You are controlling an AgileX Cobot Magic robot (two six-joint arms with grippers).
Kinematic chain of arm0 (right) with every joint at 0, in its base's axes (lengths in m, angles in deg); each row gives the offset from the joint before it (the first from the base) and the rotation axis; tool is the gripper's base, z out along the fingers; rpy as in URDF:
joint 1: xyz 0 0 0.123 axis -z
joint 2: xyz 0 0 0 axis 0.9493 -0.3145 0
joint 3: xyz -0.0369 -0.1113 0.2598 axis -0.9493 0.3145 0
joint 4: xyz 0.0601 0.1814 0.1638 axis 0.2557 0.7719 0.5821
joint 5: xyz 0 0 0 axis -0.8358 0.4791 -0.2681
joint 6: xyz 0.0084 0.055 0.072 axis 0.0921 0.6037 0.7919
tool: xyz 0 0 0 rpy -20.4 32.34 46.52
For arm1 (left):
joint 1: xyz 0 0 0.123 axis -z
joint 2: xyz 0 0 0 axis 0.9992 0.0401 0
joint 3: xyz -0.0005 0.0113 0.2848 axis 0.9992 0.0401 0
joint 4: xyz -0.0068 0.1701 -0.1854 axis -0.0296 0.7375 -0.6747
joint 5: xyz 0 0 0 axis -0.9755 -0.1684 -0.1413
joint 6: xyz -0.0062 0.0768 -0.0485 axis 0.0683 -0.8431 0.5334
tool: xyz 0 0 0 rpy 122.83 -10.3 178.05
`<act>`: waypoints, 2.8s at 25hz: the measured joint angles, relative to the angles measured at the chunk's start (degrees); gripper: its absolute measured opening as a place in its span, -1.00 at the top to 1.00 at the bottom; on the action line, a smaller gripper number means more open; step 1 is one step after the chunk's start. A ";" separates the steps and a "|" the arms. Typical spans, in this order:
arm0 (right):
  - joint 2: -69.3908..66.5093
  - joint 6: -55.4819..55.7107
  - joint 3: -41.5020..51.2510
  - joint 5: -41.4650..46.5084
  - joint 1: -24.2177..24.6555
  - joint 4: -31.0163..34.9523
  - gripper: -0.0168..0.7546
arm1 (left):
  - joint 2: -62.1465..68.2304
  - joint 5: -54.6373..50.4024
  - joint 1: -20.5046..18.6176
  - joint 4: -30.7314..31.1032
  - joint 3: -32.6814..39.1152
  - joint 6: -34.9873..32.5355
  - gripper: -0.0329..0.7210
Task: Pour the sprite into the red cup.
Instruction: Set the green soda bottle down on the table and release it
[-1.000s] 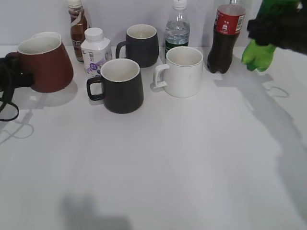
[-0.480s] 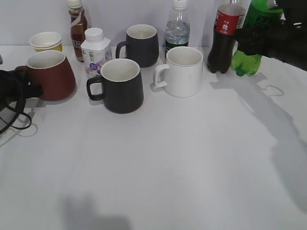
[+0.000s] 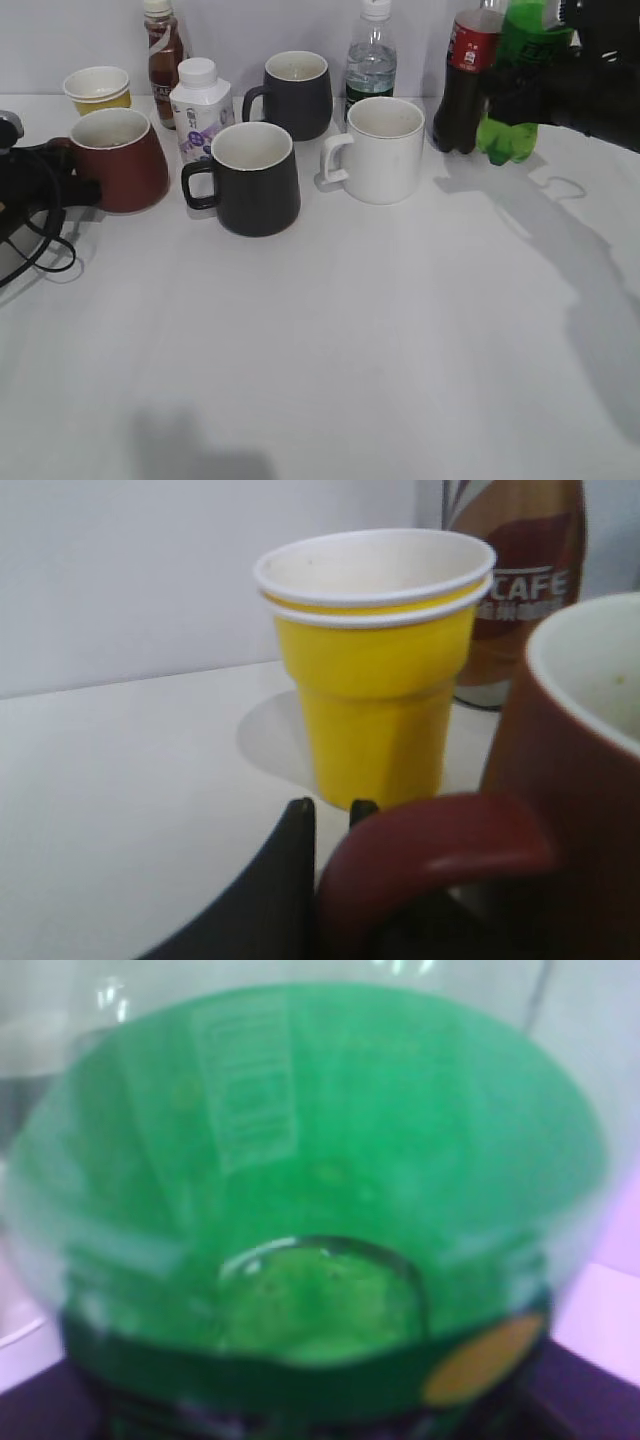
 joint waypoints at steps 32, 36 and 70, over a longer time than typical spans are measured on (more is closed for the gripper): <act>-4.71 0.18 6.83 -12.59 -0.65 -2.47 -0.16 | -11.18 2.99 0.00 2.24 16.42 0.36 0.21; -4.71 0.18 9.70 -17.14 -0.65 -1.68 -0.38 | -13.23 2.99 0.00 2.24 18.29 0.40 0.21; 9.58 10.51 17.11 8.23 -0.71 -7.38 -0.52 | -44.05 -45.85 2.55 6.64 17.96 21.35 0.20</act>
